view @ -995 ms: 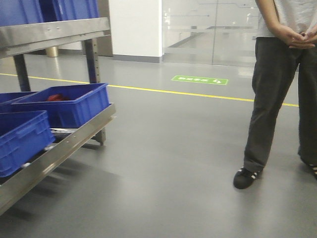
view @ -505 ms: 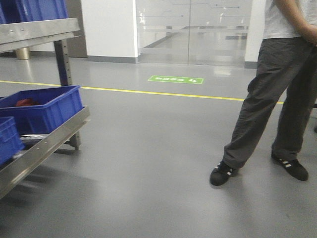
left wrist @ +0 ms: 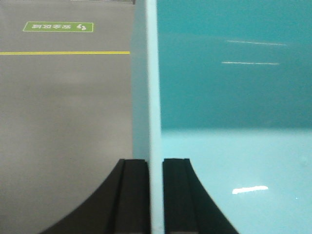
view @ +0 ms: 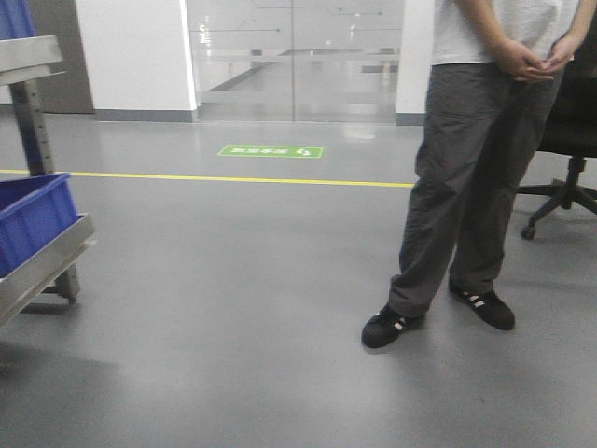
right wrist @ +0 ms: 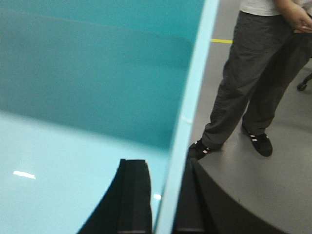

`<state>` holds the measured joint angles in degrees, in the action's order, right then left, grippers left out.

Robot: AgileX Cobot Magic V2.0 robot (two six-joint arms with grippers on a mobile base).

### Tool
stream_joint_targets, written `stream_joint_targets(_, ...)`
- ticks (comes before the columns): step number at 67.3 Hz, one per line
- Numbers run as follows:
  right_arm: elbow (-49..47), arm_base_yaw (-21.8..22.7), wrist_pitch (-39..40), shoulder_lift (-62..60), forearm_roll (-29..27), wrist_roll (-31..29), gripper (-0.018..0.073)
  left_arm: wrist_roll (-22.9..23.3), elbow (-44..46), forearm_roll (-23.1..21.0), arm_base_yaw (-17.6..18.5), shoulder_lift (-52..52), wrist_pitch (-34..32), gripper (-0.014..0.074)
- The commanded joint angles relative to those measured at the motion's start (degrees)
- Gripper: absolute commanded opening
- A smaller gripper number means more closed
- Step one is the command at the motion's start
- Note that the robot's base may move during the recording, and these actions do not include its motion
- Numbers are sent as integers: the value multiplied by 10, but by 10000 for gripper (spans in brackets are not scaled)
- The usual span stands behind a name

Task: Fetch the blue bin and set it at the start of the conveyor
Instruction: 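Hold the bin in both grippers while the base backs away from the shelf, then hold the bin in both grippers while the base turns toward the red conveyor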

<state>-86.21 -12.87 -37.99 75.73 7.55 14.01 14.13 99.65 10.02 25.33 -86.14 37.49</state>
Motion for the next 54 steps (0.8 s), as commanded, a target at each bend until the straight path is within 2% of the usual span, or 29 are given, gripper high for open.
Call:
stream_joint_targets(1, -6, -9, 68, -4, -37, -15, -153, 4, 6, -58, 13, 5, -39, -111)
stream_joint_targets(54, -6, -9, 68, -4, -37, -15, -153, 4, 6, -58, 13, 5, -39, -111)
